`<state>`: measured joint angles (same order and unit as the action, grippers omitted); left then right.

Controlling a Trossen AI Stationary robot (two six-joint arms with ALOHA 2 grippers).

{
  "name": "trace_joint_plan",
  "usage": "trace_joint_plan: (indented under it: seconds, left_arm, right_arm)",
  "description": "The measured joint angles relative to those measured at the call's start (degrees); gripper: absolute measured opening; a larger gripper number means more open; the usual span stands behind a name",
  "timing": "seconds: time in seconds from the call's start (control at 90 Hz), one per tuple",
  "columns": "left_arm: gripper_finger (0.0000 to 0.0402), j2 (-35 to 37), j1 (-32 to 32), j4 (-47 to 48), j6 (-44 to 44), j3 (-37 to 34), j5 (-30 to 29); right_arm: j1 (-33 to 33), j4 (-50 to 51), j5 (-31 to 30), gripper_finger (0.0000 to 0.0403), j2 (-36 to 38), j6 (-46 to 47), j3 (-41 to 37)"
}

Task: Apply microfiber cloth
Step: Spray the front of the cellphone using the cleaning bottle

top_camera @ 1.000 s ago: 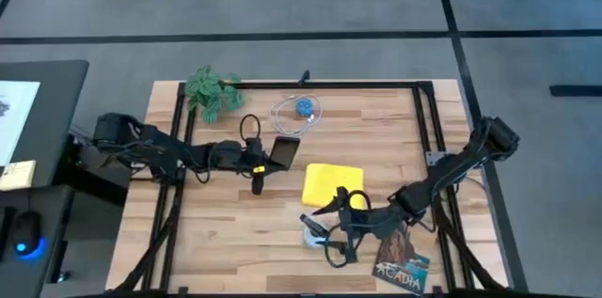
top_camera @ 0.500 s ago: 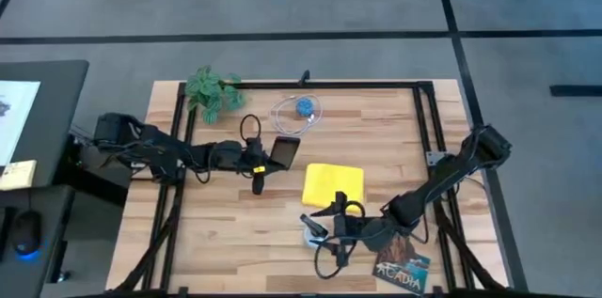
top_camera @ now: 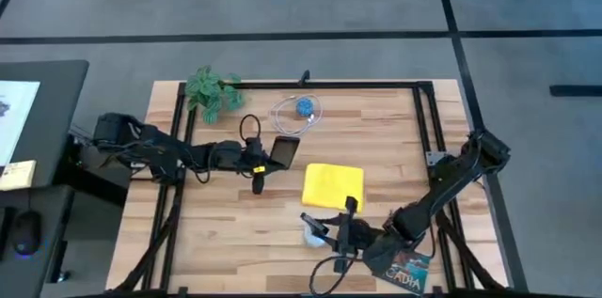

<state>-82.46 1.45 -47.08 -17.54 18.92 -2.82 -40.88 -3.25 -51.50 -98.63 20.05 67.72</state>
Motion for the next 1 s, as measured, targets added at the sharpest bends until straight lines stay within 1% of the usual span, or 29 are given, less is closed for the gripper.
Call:
trace_joint_plan:
  seconds: [0.1, 0.256, 0.444, 0.6, 0.722, 0.867, 1.0]
  left_arm:
    - [0.0014, 0.0, 0.0, -0.1, 0.0, 0.0, -0.5]
    - [0.0014, 0.0, 0.0, -0.9, -1.0, 0.0, -1.1]
    - [0.0014, 0.0, -1.1, -4.7, -1.7, 0.0, -3.0]
    - [0.0014, 0.0, -3.1, -7.5, 0.0, 0.2, -4.6]
    - [0.0014, 0.0, -4.6, -7.3, 1.2, 1.0, -6.0]
    - [0.0014, 0.0, -5.5, -7.2, 1.9, 2.0, -6.5]
    - [0.0014, 0.0, -5.9, -7.3, 2.2, 2.8, -6.5]
  right_arm:
    - [0.0, -0.1, -0.9, 0.0105, 0.0, 0.4, 0.0]
    - [-1.0, 1.3, -5.2, 0.0105, 0.0, 4.8, 1.2]
    - [-2.7, 8.9, -11.1, 0.0105, 0.0, 16.1, 5.3]
    - [-3.0, 14.7, -11.8, 0.0105, -2.2, 23.7, 7.9]
    - [-2.9, 20.3, -12.0, 0.0105, -6.5, 24.2, 12.4]
    - [-3.0, 27.6, -14.7, 0.0105, -10.8, 23.0, 19.3]
    - [-3.8, 31.3, -16.2, 0.0105, -14.4, 23.1, 23.8]
